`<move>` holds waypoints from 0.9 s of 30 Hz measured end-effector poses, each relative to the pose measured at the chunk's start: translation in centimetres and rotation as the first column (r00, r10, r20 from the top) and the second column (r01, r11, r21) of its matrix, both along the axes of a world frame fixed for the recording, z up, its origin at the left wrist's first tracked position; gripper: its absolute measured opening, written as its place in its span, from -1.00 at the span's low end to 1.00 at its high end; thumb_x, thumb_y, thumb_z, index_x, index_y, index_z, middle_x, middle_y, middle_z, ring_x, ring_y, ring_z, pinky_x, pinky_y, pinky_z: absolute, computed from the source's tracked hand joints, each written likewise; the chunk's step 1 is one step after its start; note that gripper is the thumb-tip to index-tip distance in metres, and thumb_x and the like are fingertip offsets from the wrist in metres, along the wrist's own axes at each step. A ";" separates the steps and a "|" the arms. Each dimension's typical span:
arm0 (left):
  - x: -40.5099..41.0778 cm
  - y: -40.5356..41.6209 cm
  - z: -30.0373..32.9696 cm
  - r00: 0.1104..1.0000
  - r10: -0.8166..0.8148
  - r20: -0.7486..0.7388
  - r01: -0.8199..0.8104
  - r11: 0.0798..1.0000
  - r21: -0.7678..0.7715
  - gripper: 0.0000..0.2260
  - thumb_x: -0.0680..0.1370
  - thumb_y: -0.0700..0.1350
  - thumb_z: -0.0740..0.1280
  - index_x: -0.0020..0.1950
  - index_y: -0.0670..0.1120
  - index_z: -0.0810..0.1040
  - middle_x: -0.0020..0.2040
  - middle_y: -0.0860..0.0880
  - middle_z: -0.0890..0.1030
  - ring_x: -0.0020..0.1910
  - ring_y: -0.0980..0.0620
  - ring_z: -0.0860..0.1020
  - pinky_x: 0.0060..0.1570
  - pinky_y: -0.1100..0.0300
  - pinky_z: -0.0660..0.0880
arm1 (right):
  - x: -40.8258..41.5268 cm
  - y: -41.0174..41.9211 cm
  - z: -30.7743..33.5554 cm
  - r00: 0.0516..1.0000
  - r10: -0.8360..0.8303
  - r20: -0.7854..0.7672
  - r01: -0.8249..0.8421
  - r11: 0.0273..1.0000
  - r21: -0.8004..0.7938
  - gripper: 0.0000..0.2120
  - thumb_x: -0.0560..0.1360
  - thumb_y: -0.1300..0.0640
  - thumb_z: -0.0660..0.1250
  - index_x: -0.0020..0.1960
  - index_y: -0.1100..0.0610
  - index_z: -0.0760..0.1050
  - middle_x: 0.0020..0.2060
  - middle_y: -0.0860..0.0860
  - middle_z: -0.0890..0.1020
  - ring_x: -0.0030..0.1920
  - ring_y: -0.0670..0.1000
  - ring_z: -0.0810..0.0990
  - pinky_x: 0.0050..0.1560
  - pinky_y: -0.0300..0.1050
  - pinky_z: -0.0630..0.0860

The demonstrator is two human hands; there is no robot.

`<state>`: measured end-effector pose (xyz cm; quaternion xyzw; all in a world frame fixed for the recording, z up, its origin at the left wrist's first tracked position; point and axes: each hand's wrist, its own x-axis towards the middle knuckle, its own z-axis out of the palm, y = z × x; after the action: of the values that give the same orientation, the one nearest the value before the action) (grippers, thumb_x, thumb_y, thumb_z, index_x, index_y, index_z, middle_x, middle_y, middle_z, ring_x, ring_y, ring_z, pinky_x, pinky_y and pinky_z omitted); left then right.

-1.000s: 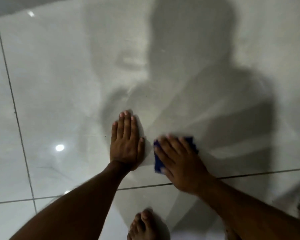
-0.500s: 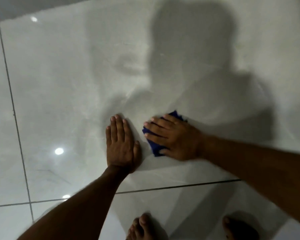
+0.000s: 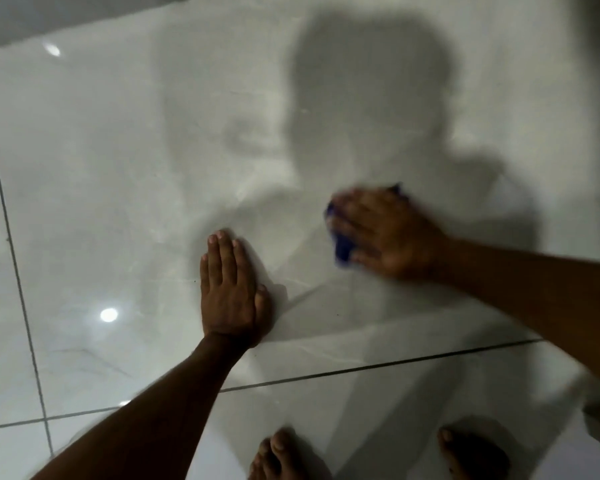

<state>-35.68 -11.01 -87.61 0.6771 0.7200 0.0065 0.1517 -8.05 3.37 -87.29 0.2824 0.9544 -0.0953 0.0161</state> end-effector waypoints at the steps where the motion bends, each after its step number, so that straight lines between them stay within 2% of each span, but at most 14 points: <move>1: 0.0 0.0 -0.1 1.000 -0.003 -0.018 0.003 1.000 -0.006 -0.30 0.51 0.03 0.03 0.54 -0.37 0.08 0.56 -0.40 0.07 0.58 -0.32 -0.03 0.55 -0.20 -0.03 | -0.2 2.7 -0.1 0.973 -0.232 -0.002 0.231 0.972 0.048 -0.39 0.54 -0.15 0.25 0.50 0.14 0.32 0.49 0.22 0.35 0.44 0.31 0.34 0.41 0.22 0.26; 3: 0.2 0.0 -0.2 0.999 -0.001 -0.036 0.000 1.000 -0.010 -0.30 0.50 0.03 0.04 0.54 -0.36 0.08 0.56 -0.40 0.07 0.58 -0.32 -0.03 0.56 -0.17 -0.07 | -3.9 5.2 0.1 0.757 -0.652 -0.043 0.654 0.755 0.042 -0.36 0.54 -0.18 0.19 0.51 0.13 0.29 0.52 0.22 0.29 0.48 0.30 0.28 0.43 0.23 0.21; 5: 0.2 0.0 -0.1 0.999 -0.002 -0.033 0.002 1.000 -0.005 -0.30 0.50 0.03 0.04 0.53 -0.37 0.09 0.55 -0.41 0.09 0.57 -0.34 -0.01 0.55 -0.18 -0.06 | -9.0 3.1 0.4 0.647 -0.760 -0.058 0.760 0.649 -0.029 -0.35 0.53 -0.18 0.18 0.52 0.14 0.28 0.53 0.23 0.27 0.49 0.31 0.26 0.44 0.24 0.17; 8: 0.0 0.0 -0.1 1.000 -0.008 -0.031 0.008 1.000 -0.001 -0.30 0.50 0.03 0.04 0.53 -0.38 0.12 0.55 -0.41 0.10 0.56 -0.36 0.02 0.54 -0.21 -0.02 | -9.8 -3.4 0.5 0.962 -0.271 -0.033 0.269 0.961 -0.072 -0.35 0.53 -0.16 0.22 0.52 0.14 0.27 0.54 0.20 0.27 0.50 0.28 0.25 0.46 0.23 0.16; 10: 0.0 0.0 0.1 1.000 -0.003 -0.024 0.003 1.000 -0.013 -0.29 0.49 0.04 0.04 0.53 -0.38 0.11 0.55 -0.41 0.09 0.57 -0.36 0.01 0.54 -0.21 -0.02 | -5.2 -3.5 0.8 0.999 0.038 -0.030 -0.040 0.997 -0.062 -0.38 0.57 -0.17 0.19 0.52 0.13 0.27 0.54 0.18 0.27 0.53 0.25 0.21 0.50 0.21 0.12; 12: 0.2 0.0 0.3 1.000 0.005 -0.029 -0.006 1.000 -0.024 -0.29 0.49 0.03 0.03 0.53 -0.38 0.10 0.55 -0.41 0.08 0.57 -0.36 0.00 0.54 -0.22 -0.02 | -0.1 -2.6 0.3 0.994 -0.108 0.003 0.108 0.994 -0.019 -0.39 0.57 -0.18 0.18 0.52 0.13 0.29 0.52 0.21 0.30 0.52 0.26 0.24 0.49 0.23 0.16; 14: 0.5 0.2 0.4 0.999 0.021 -0.033 -0.022 0.999 -0.037 -0.29 0.48 0.02 0.03 0.53 -0.38 0.09 0.56 -0.41 0.07 0.57 -0.36 -0.01 0.54 -0.23 -0.03 | 3.7 -4.1 0.2 0.808 -0.587 0.044 0.585 0.810 0.046 -0.38 0.59 -0.19 0.12 0.54 0.13 0.25 0.52 0.23 0.29 0.50 0.29 0.26 0.46 0.23 0.19; 16: 0.7 0.1 0.2 0.999 0.025 -0.043 -0.027 0.999 -0.046 -0.29 0.49 0.02 0.04 0.53 -0.38 0.08 0.56 -0.41 0.06 0.57 -0.37 -0.03 0.54 -0.23 -0.05 | 2.6 -9.6 0.6 0.378 -0.924 0.059 0.923 0.381 0.059 -0.37 0.60 -0.18 0.07 0.56 0.15 0.19 0.54 0.25 0.24 0.49 0.32 0.24 0.43 0.28 0.21; 17: 0.7 0.0 0.1 0.999 0.021 -0.046 -0.023 0.999 -0.046 -0.29 0.49 0.03 0.03 0.53 -0.37 0.07 0.56 -0.41 0.05 0.57 -0.37 -0.04 0.55 -0.22 -0.06 | 0.5 -13.0 0.6 0.243 -0.968 0.063 0.968 0.246 0.044 -0.36 0.61 -0.17 0.08 0.56 0.17 0.17 0.54 0.27 0.23 0.49 0.33 0.25 0.42 0.31 0.22; 19: 0.4 -0.1 -0.2 0.999 0.003 -0.037 -0.004 0.999 -0.035 -0.29 0.51 0.06 0.01 0.54 -0.36 0.06 0.56 -0.41 0.05 0.57 -0.36 -0.04 0.55 -0.20 -0.09 | -4.6 -18.1 0.5 0.328 -0.941 0.083 0.944 0.324 -0.061 -0.35 0.60 -0.18 0.10 0.56 0.17 0.17 0.53 0.27 0.23 0.49 0.34 0.23 0.43 0.32 0.17; 21: 0.1 -0.1 -0.4 0.999 -0.004 -0.036 0.003 1.000 -0.024 -0.30 0.53 0.08 -0.02 0.55 -0.35 0.05 0.56 -0.41 0.05 0.57 -0.36 -0.05 0.55 -0.18 -0.11 | -6.3 -19.2 0.3 0.669 -0.741 0.054 0.738 0.655 -0.161 -0.34 0.57 -0.19 0.14 0.57 0.12 0.18 0.56 0.21 0.21 0.54 0.29 0.16 0.47 0.30 0.09; 23: 0.2 0.0 -0.2 1.000 -0.010 -0.025 0.010 1.000 -0.025 -0.30 0.54 0.09 -0.02 0.54 -0.35 0.05 0.56 -0.41 0.05 0.57 -0.37 -0.04 0.55 -0.19 -0.10 | -2.0 -15.9 0.2 0.968 -0.250 0.018 0.249 0.954 -0.168 -0.32 0.54 -0.20 0.21 0.56 0.08 0.19 0.58 0.14 0.19 0.57 0.23 0.11 0.51 0.24 0.06; 25: 0.4 0.1 0.1 1.000 -0.002 -0.019 0.002 1.000 -0.032 -0.29 0.54 0.09 -0.02 0.54 -0.36 0.05 0.56 -0.42 0.06 0.57 -0.38 -0.03 0.54 -0.19 -0.08 | 4.2 -11.8 0.0 0.998 -0.040 0.048 0.046 0.991 -0.126 -0.33 0.52 -0.20 0.26 0.53 0.07 0.25 0.55 0.15 0.26 0.54 0.24 0.18 0.50 0.23 0.11; 27: 0.5 0.2 0.3 1.000 0.009 -0.016 -0.010 0.999 -0.051 -0.29 0.53 0.08 -0.02 0.54 -0.36 0.05 0.56 -0.42 0.05 0.57 -0.38 -0.03 0.54 -0.21 -0.07 | 9.5 -10.7 -0.2 0.880 -0.465 0.101 0.471 0.881 -0.052 -0.31 0.52 -0.17 0.30 0.53 0.12 0.25 0.50 0.25 0.32 0.48 0.32 0.27 0.45 0.27 0.21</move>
<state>-35.16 -10.83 -87.35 0.6697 0.7243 -0.0163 0.1631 1.42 -7.38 -87.46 0.5075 0.8521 -0.1200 0.0442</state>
